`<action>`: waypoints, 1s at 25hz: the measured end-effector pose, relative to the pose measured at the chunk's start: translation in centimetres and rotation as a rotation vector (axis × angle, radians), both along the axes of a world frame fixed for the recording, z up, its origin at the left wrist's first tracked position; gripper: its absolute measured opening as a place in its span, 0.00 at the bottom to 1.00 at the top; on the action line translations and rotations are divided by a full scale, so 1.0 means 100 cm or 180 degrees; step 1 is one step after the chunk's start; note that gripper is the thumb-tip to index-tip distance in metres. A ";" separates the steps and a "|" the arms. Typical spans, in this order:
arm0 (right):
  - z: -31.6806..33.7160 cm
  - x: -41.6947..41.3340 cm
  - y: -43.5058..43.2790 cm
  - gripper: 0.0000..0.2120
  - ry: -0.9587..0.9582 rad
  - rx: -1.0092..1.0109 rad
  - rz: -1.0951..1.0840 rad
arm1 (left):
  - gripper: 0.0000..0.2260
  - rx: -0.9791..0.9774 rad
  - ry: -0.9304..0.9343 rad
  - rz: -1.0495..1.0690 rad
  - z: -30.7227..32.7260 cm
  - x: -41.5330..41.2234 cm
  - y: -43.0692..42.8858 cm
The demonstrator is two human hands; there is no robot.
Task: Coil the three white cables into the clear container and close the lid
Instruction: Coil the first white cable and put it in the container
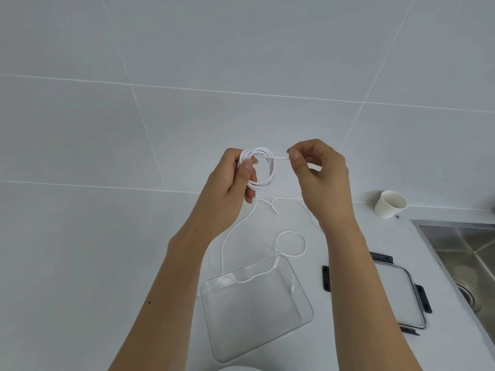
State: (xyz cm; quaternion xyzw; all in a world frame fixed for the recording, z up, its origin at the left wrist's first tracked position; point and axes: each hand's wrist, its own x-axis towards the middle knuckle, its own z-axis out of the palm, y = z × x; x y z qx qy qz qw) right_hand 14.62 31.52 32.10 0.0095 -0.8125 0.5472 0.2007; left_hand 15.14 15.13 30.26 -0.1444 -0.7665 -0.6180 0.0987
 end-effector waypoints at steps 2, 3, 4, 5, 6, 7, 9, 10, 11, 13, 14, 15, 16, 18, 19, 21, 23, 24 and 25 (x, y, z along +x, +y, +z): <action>0.000 0.000 0.000 0.02 0.0002 0.0132 -0.0176 | 0.08 -0.0005 -0.0010 0.0054 -0.002 -0.001 0.000; 0.001 0.001 0.001 0.02 0.0023 0.0186 -0.0219 | 0.09 -0.0021 -0.0007 0.0095 -0.003 -0.002 0.000; 0.003 0.002 0.001 0.02 0.0051 0.0231 -0.0221 | 0.09 -0.0041 -0.0006 0.0140 -0.003 -0.002 0.000; 0.004 0.003 0.000 0.02 0.0074 0.0266 -0.0203 | 0.09 -0.0062 -0.0009 0.0182 -0.004 -0.002 0.000; 0.005 0.004 0.000 0.02 0.0091 0.0295 -0.0180 | 0.10 -0.0080 -0.0014 0.0211 -0.004 -0.003 0.000; 0.005 0.006 0.000 0.02 0.0109 0.0321 -0.0155 | 0.10 -0.0093 -0.0015 0.0230 -0.004 -0.003 0.000; 0.003 0.009 -0.001 0.06 0.0123 0.0348 -0.0145 | 0.10 -0.0091 -0.0022 0.0248 -0.006 -0.003 0.001; 0.002 0.009 -0.001 0.10 0.0091 0.0298 -0.0155 | 0.10 -0.0069 -0.0038 0.0249 -0.008 -0.002 0.001; 0.000 0.009 0.000 0.13 0.0003 0.0186 -0.0131 | 0.10 -0.0036 -0.0065 0.0240 -0.009 -0.002 0.001; -0.005 0.008 0.001 0.17 -0.0355 -0.0174 0.0091 | 0.10 0.0049 -0.0155 0.0196 -0.014 -0.001 0.003; -0.009 0.009 0.001 0.18 -0.0553 -0.0360 0.0233 | 0.10 0.0101 -0.0211 0.0165 -0.016 0.001 0.004; -0.014 0.010 0.001 0.18 -0.0701 -0.0540 0.0347 | 0.10 0.0156 -0.0270 0.0138 -0.019 0.002 0.006; -0.019 0.011 0.002 0.18 -0.0792 -0.0754 0.0437 | 0.10 0.0204 -0.0335 0.0119 -0.021 0.003 0.008; -0.025 0.014 0.003 0.17 -0.0895 -0.1246 0.0607 | 0.10 0.0290 -0.0486 0.0090 -0.026 0.007 0.011; -0.027 0.016 0.004 0.17 -0.0944 -0.1457 0.0705 | 0.10 0.0336 -0.0568 0.0077 -0.028 0.009 0.013; -0.033 0.017 0.006 0.17 -0.1045 -0.1725 0.0864 | 0.11 0.0419 -0.0739 0.0076 -0.033 0.013 0.016; -0.041 0.017 0.010 0.16 -0.1104 -0.1802 0.0902 | 0.12 0.0430 -0.0903 0.0153 -0.040 0.016 0.020; -0.045 0.017 0.012 0.16 -0.1148 -0.1812 0.0892 | 0.13 0.0391 -0.0966 0.0215 -0.043 0.018 0.022; -0.050 0.017 0.014 0.16 -0.1203 -0.1814 0.0880 | 0.13 0.0319 -0.1015 0.0286 -0.048 0.019 0.023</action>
